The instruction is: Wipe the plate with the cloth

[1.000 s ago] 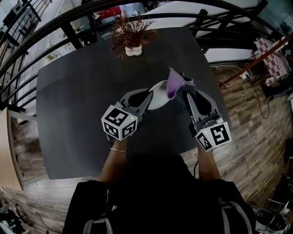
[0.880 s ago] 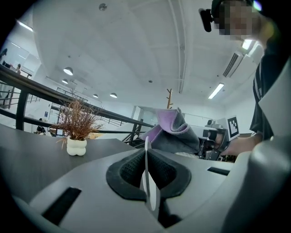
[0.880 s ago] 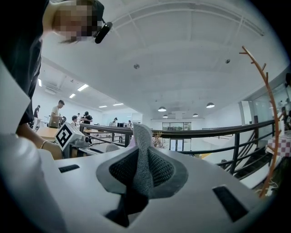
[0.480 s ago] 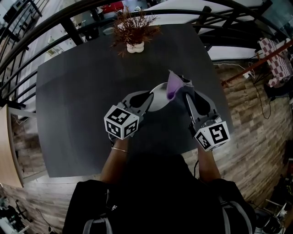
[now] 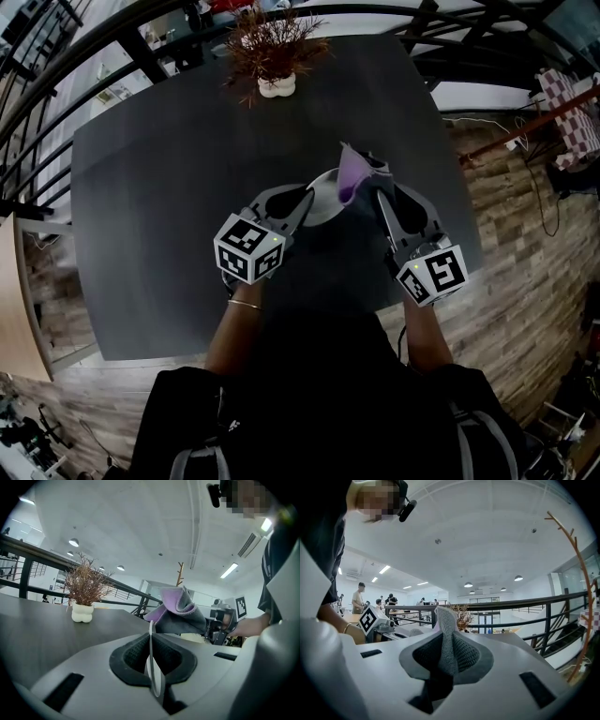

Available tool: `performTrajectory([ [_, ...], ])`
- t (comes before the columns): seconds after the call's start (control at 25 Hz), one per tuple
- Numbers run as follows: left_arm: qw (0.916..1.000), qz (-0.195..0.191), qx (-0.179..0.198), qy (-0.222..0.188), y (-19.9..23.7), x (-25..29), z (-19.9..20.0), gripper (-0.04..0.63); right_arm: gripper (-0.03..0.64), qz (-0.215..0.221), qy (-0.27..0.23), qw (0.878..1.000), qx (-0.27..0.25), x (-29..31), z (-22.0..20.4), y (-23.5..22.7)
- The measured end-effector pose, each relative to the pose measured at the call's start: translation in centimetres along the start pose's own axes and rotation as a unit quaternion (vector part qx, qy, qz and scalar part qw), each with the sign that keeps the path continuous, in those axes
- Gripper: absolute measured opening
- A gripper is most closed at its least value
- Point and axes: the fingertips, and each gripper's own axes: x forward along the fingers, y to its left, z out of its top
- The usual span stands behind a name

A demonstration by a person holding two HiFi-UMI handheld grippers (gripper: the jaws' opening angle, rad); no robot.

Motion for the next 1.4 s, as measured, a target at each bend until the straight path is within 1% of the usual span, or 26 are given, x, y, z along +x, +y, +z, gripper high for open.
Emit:
performTrajectory([
  [0.28,0.9998,0.012,-0.013,0.012,0.8,0.4,-1.2,0.017,0.060,0.002,0.009,1.000,0.008,0.7,-1.3,0.0],
  [0.4,0.9996,0.016,-0.020,0.009,1.0,0.5,-1.3,0.017,0.058,0.000,0.012,1.000,0.008,0.8,-1.5,-0.2],
  [0.64,0.9987,0.025,-0.045,-0.004,1.9,0.5,-1.6,0.017,0.058,-0.002,0.028,1.000,0.011,0.7,-2.6,-0.3],
  [0.8,0.9983,0.032,-0.049,-0.006,2.3,0.6,-1.8,0.017,0.060,-0.001,0.037,0.999,0.006,0.9,-3.3,-0.1],
  [1.04,0.9965,0.066,-0.051,0.005,3.7,0.3,-2.7,0.023,0.060,0.001,0.045,0.999,0.009,1.2,-4.0,0.3],
  [1.2,0.9937,0.091,-0.064,0.012,4.8,0.1,-3.6,0.023,0.058,0.004,0.051,0.999,0.010,1.2,-4.4,0.3],
  [1.4,0.9928,0.105,-0.048,0.032,5.5,0.1,-4.7,0.038,0.060,0.003,0.058,0.998,0.011,1.4,-4.9,0.2],
])
